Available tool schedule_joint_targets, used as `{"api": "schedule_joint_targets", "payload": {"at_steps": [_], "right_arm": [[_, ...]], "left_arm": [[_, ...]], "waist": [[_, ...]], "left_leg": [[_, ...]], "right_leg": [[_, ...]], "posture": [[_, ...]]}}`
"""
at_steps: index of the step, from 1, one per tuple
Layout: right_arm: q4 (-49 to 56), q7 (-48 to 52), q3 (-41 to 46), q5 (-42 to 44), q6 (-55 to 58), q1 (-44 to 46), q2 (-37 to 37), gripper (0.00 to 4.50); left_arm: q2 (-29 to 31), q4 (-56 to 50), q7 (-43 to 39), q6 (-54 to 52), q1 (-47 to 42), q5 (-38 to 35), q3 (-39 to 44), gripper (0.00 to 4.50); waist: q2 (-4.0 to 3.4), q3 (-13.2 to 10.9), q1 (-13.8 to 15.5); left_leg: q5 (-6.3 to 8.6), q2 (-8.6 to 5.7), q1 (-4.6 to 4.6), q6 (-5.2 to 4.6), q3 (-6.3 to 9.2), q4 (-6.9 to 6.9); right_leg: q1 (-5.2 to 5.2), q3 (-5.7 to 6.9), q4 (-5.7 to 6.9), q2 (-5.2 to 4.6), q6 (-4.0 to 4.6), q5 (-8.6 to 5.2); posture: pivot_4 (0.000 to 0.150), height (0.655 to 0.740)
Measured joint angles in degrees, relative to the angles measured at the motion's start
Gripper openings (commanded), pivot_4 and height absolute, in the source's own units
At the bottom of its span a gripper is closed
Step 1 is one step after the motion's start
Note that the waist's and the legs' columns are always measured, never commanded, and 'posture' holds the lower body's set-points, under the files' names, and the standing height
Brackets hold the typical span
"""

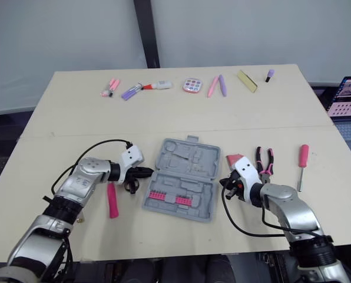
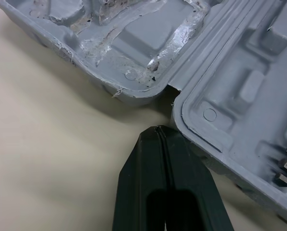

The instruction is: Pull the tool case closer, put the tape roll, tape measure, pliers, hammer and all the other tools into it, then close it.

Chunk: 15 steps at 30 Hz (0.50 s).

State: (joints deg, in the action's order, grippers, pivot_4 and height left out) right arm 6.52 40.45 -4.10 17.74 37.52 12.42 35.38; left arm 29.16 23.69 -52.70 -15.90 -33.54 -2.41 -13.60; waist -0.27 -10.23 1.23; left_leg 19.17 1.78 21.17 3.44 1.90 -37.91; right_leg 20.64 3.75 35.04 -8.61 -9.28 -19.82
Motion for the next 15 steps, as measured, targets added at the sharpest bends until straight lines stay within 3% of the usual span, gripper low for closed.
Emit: {"api": "schedule_joint_targets", "payload": {"at_steps": [15], "right_arm": [[-1.2,0.4,-2.4,-1.1,-0.8,0.9,-1.7,0.02]], "left_arm": [[-2.3,2.0,0.0,1.3,-1.8,0.8,0.0,0.0]], "waist": [[0.0,0.0,-0.1]], "left_leg": [[0.0,0.0,0.0,0.0,0.0,-0.02]], "right_leg": [[0.0,0.0,0.02,0.0,0.0,0.0]], "posture": [[0.15,0.74]]}}
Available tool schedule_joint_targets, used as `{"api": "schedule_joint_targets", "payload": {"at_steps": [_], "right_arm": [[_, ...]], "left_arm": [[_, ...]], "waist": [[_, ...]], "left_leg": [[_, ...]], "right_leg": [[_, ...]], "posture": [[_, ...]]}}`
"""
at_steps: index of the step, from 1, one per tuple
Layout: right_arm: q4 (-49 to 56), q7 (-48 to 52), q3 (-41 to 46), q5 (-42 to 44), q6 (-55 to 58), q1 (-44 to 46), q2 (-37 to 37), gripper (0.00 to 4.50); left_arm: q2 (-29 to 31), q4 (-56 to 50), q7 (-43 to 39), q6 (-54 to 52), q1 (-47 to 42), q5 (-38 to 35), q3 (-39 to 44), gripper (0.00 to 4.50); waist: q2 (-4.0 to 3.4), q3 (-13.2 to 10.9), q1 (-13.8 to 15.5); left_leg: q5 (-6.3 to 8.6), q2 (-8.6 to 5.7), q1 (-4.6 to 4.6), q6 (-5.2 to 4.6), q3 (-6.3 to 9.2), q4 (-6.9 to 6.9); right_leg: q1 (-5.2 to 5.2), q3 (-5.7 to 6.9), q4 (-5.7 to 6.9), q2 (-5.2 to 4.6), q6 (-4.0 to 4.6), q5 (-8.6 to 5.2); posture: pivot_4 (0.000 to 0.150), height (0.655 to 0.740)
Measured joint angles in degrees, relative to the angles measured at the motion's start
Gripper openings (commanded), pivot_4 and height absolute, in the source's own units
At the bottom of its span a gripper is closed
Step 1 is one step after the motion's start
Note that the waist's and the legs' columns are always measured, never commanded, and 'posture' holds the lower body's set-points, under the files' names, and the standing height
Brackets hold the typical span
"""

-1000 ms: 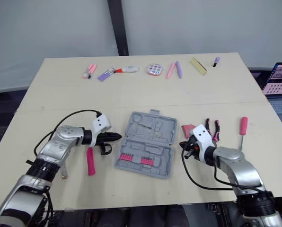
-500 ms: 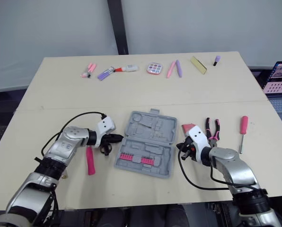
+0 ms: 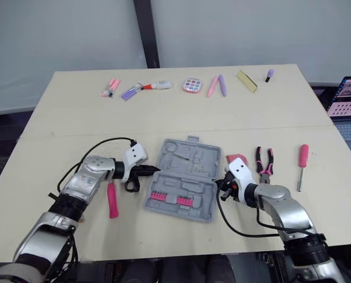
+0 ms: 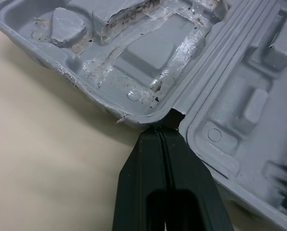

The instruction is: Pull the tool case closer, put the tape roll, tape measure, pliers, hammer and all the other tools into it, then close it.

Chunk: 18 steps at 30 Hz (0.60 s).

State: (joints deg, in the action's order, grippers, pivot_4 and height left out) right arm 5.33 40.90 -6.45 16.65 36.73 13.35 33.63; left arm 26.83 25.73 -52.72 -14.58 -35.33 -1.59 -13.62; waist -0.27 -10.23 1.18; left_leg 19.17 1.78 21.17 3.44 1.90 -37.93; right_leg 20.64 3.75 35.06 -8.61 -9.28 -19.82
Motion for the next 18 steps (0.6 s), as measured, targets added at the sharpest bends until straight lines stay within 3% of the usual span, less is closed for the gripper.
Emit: {"api": "schedule_joint_targets", "payload": {"at_steps": [18], "right_arm": [[5.3,5.3,0.0,0.8,1.4,-4.5,4.3,0.02]], "left_arm": [[3.1,-18.6,-2.9,-10.6,10.5,-0.6,-0.5,0.0]], "waist": [[0.0,0.0,0.0]], "left_leg": [[0.0,0.01,-0.01,0.0,0.01,-0.02]], "right_leg": [[-0.02,0.0,0.01,-0.01,0.0,0.0]], "posture": [[0.15,0.74]]}}
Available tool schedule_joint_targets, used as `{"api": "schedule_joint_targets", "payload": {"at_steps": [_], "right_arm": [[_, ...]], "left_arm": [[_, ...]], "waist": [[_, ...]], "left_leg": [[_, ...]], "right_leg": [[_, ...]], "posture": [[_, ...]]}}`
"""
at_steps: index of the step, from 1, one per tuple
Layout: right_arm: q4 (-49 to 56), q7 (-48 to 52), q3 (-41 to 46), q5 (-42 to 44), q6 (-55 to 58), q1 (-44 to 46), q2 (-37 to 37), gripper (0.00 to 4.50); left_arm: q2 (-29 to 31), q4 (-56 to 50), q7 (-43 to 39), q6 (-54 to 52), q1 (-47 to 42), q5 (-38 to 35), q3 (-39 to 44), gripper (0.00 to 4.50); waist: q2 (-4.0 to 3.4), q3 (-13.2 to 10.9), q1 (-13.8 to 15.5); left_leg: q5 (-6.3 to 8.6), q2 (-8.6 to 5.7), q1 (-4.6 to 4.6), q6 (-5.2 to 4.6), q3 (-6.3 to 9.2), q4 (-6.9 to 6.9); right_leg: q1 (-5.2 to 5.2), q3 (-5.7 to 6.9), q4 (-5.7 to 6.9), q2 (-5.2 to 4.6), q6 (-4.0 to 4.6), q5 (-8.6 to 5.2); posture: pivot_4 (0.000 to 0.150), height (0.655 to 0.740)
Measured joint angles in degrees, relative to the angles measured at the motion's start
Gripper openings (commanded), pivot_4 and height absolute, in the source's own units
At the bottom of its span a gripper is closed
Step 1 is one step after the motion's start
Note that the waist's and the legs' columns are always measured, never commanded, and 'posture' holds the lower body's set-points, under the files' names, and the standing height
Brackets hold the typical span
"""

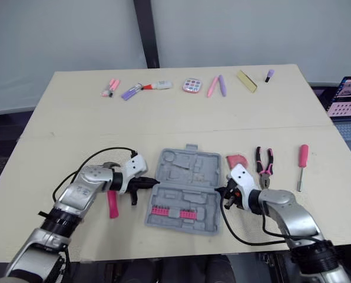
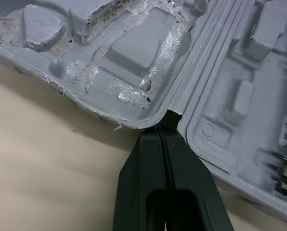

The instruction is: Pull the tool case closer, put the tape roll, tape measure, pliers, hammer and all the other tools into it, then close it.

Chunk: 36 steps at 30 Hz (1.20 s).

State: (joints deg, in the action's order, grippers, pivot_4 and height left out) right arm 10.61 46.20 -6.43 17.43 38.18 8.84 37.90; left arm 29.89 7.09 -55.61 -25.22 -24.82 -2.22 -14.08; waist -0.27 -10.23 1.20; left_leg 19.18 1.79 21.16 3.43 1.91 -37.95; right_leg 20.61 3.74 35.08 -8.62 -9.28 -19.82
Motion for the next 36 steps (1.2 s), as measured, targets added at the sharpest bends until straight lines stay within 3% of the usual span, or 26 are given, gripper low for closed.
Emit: {"api": "schedule_joint_targets", "payload": {"at_steps": [13,36], "right_arm": [[5.5,4.3,-0.1,1.8,2.3,-3.2,4.1,0.02],[15.5,5.8,1.1,6.1,9.1,-10.1,9.3,0.02]], "left_arm": [[4.0,-18.0,1.4,-11.0,11.9,-3.2,1.4,0.0],[6.3,-31.4,6.3,-20.5,21.9,-7.6,2.1,0.0]], "waist": [[0.0,0.0,0.2],[0.0,0.0,0.3]], "left_leg": [[0.01,0.01,0.02,-0.02,0.01,-0.01],[0.02,0.01,0.01,-0.04,0.02,-0.01]], "right_leg": [[-0.03,-0.01,-0.02,-0.01,0.01,0.0],[-0.04,-0.03,-0.03,-0.02,0.01,0.01]], "posture": [[0.15,0.74],[0.15,0.74]]}}
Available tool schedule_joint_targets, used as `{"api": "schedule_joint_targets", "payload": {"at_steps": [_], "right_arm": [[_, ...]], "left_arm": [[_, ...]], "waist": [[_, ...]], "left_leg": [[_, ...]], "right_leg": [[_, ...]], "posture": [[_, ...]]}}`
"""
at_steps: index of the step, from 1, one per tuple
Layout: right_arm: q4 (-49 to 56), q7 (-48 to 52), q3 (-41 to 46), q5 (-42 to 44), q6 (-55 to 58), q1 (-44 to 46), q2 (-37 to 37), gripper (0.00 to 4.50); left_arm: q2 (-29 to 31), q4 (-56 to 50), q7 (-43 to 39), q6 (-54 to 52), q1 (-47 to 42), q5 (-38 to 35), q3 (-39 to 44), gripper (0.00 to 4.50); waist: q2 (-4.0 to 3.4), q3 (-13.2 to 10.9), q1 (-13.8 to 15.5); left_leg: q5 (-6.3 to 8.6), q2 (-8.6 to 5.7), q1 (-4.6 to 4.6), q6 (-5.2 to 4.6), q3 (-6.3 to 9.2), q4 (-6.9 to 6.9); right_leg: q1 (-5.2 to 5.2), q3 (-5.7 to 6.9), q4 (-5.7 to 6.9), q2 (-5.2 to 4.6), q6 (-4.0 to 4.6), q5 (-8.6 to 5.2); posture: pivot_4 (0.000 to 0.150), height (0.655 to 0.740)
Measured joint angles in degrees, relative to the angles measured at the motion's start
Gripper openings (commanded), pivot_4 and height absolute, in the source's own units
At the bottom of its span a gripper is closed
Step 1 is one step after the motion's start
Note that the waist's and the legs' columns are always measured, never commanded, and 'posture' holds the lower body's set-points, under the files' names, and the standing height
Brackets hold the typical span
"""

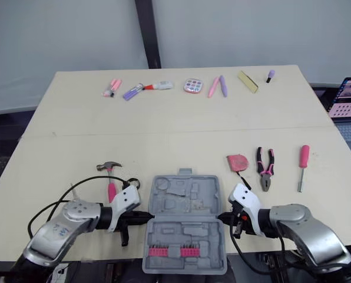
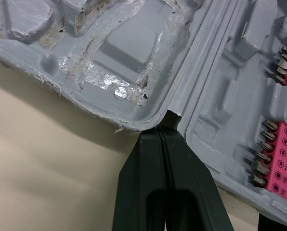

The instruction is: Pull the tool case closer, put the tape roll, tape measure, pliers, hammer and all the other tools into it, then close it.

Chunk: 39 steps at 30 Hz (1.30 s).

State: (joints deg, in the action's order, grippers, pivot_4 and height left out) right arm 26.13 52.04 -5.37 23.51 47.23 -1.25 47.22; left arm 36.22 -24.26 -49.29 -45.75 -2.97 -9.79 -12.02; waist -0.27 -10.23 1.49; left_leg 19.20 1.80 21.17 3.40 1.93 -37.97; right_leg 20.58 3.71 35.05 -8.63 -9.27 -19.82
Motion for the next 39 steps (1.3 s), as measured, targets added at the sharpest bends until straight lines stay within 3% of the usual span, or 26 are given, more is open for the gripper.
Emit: {"api": "schedule_joint_targets", "payload": {"at_steps": [39], "right_arm": [[-2.4,0.0,-0.8,-1.6,-2.4,0.2,0.3,0.02]], "left_arm": [[3.3,-1.9,2.2,1.1,2.5,-3.7,0.9,0.0]], "waist": [[0.0,0.0,0.0]], "left_leg": [[0.0,0.0,0.0,0.0,0.0,0.0]], "right_leg": [[0.0,-0.01,0.0,0.0,0.0,0.0]], "posture": [[0.15,0.74]]}}
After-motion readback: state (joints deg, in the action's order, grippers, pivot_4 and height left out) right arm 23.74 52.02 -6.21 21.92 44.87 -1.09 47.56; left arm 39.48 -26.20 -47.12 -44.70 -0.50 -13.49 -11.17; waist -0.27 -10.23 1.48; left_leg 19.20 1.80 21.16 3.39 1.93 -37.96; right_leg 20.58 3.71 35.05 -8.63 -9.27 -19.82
